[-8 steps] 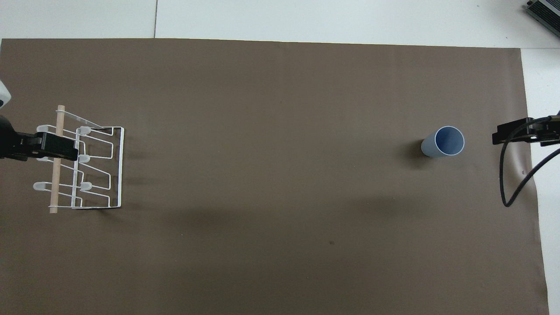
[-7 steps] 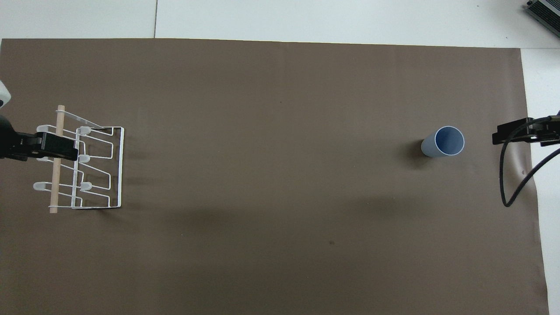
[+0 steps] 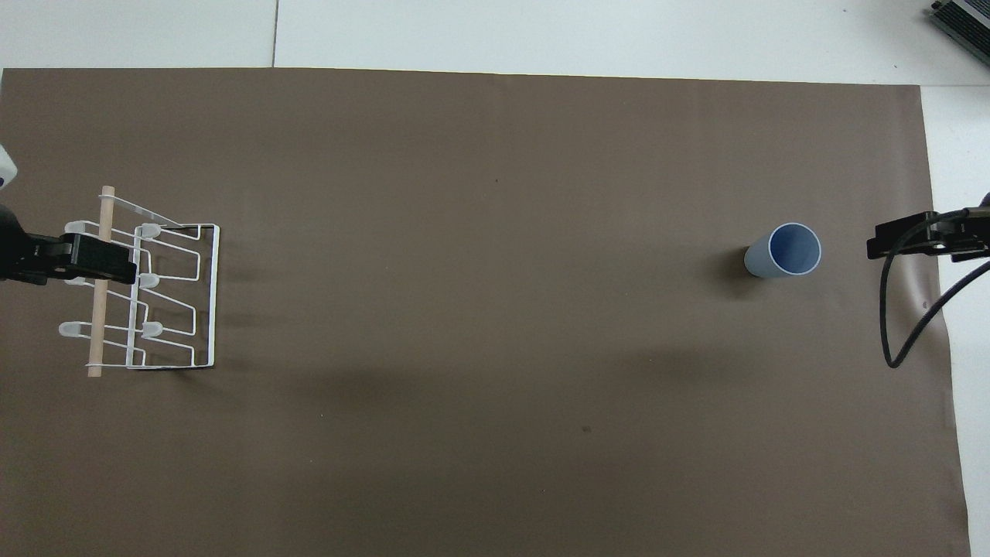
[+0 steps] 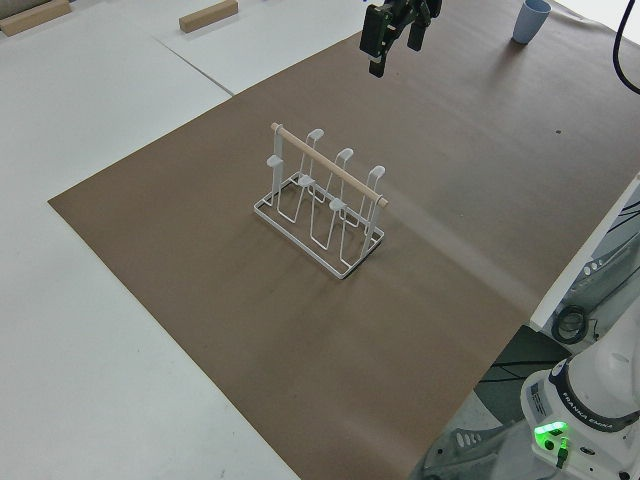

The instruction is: Hang cup on cup holder

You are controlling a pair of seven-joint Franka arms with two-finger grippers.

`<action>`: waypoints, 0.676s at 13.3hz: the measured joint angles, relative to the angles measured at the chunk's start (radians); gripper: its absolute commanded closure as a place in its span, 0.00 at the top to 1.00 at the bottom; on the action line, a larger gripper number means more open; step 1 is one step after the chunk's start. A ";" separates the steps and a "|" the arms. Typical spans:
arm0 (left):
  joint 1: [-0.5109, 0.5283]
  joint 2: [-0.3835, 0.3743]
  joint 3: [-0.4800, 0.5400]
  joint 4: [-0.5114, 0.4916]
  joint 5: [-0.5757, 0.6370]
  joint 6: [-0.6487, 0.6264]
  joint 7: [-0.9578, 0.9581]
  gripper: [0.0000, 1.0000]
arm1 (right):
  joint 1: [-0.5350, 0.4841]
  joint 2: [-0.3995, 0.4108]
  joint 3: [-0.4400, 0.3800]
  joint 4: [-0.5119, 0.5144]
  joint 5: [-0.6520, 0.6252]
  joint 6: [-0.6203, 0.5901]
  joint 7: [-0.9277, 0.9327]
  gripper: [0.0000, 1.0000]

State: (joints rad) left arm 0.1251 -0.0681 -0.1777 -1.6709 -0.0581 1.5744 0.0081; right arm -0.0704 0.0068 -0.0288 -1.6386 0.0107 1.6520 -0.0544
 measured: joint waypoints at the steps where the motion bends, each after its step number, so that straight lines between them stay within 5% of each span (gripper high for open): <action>1: 0.000 0.000 0.000 0.000 0.000 0.000 0.000 1.00 | 0.001 0.000 0.001 0.000 0.000 0.000 -0.001 1.00; 9: 0.000 0.000 0.000 -0.001 0.000 0.000 0.000 1.00 | 0.114 -0.005 0.045 -0.004 0.002 0.066 -0.019 1.00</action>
State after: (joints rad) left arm 0.1252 -0.0682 -0.1774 -1.6715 -0.0581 1.5743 0.0081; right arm 0.0438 0.0013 0.0159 -1.6428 0.0124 1.7185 -0.0732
